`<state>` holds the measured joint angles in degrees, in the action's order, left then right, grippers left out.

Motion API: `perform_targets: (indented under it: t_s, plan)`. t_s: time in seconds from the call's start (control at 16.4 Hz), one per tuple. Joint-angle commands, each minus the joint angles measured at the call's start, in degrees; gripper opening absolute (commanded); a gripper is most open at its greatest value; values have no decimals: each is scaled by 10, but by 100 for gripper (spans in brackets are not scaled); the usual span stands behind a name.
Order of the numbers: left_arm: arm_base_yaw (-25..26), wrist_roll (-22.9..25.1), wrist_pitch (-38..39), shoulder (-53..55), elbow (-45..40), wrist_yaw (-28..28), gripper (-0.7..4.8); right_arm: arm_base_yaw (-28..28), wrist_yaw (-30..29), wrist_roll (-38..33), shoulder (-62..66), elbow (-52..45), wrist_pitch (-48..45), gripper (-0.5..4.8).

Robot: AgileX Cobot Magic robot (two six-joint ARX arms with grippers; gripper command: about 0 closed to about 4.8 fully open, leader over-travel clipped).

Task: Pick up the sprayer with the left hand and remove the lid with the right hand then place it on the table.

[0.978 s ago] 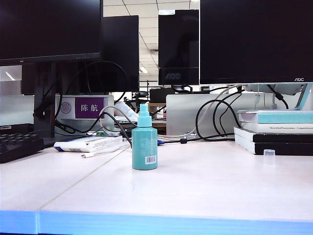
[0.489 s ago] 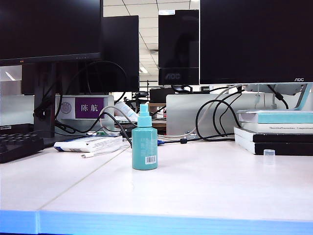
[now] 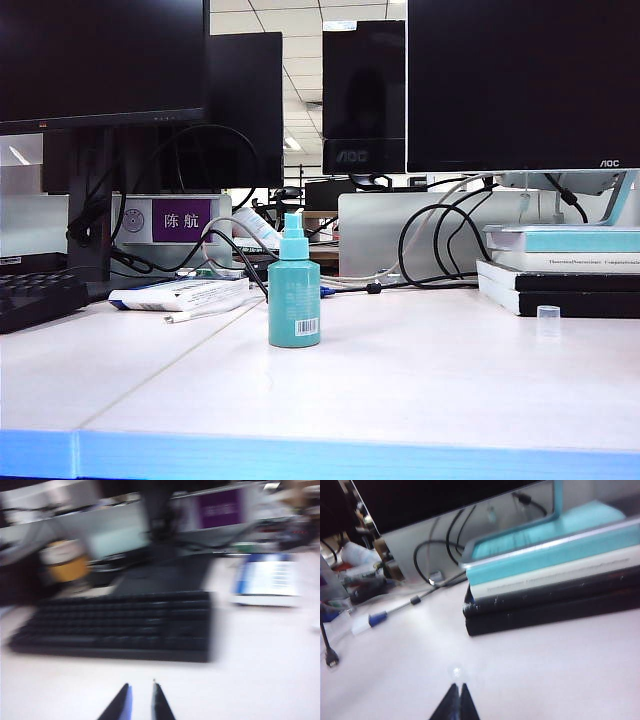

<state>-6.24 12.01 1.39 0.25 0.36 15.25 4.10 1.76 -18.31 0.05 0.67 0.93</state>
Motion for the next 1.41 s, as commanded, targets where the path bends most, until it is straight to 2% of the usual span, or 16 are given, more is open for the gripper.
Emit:
perform_targets:
  t_s: [0.06,0.12,0.18,0.24,0.37,0.43,0.79,0.86,0.92,0.98,1.04,1.41]
  plan:
    - [50,0,-15,-2,0,-12,66,-17,-8,-1,0,-3,-10,-1]
    - [54,0,-15,-2,0,-19,66,-28,-8,-1,0,-3,-10,-1]
    - [64,0,-14,-2,0,-25,66,-89,-4,-1,0,-3,-9,-1]
    - [65,0,-14,-2,0,-24,66,-99,-3,-1,0,-3,-8,-1]
    - [65,0,-14,-2,0,-24,66,-99,-3,-1,0,-3,-3,-1]
    - [64,0,-15,-2,0,-24,66,-118,-6,-1,0,-3,37,-1]
    - [64,0,-12,-2,0,-24,66,-111,-19,-1,0,-3,14,-1]
    - [64,0,-12,-2,0,-24,66,-111,-4,49,0,-3,31,-1]
    - [64,0,-12,-2,0,-24,66,-110,-7,145,0,-3,35,-1]
    - [64,0,-12,-2,0,-24,66,-108,-8,185,0,-3,34,-1]
    - [64,0,-12,-2,0,-24,66,-96,-2,258,0,-3,31,-1]
    - [64,0,-10,-2,0,-24,66,-103,-4,254,0,-3,23,-1]
